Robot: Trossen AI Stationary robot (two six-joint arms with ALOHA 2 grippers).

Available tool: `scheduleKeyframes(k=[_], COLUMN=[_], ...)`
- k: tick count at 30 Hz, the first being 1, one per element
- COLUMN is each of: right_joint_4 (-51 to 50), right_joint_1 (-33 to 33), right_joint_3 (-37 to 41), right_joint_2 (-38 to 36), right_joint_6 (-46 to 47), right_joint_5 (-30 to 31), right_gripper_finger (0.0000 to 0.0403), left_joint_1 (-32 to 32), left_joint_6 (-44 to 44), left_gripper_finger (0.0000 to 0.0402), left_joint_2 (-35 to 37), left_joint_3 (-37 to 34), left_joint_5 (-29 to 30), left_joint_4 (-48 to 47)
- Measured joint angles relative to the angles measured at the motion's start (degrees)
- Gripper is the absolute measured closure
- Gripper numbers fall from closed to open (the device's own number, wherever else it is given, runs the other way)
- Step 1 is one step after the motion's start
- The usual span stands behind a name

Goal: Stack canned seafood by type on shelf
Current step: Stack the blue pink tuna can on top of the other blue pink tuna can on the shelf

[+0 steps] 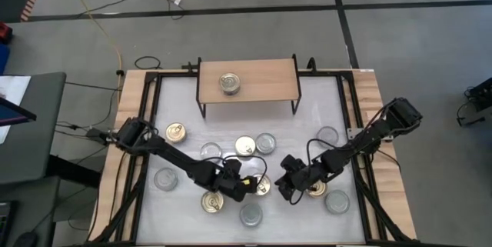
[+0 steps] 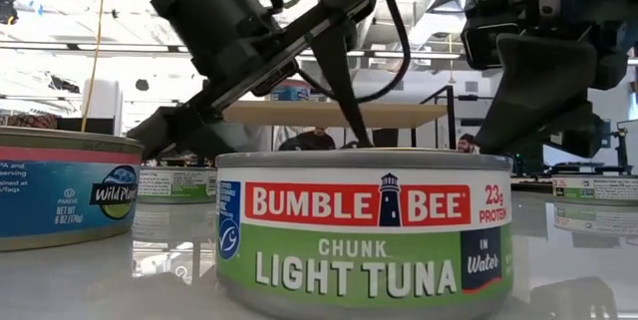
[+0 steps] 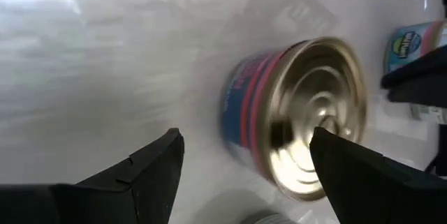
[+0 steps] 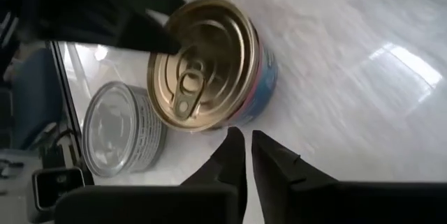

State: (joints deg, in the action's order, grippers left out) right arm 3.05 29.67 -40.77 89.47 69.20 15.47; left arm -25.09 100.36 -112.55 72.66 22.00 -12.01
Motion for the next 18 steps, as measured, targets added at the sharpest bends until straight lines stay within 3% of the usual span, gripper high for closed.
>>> scheduleKeyframes(k=[13,18], right_joint_4=[4.5,7.0], right_joint_1=[0.3,-0.9], right_joint_3=[0.0,0.0], right_joint_2=[2.1,4.1], right_joint_6=[1.4,-0.2], right_joint_5=[1.6,0.6], right_gripper_finger=[0.0263,0.0254], left_joint_1=[-0.6,-0.6], left_joint_6=[-0.9,-1.1], left_gripper_finger=[0.0107,0.0107], left_joint_2=[0.2,0.2], left_joint_3=[0.0,0.0], left_joint_5=[2.5,2.3], left_joint_4=[1.9,2.9])
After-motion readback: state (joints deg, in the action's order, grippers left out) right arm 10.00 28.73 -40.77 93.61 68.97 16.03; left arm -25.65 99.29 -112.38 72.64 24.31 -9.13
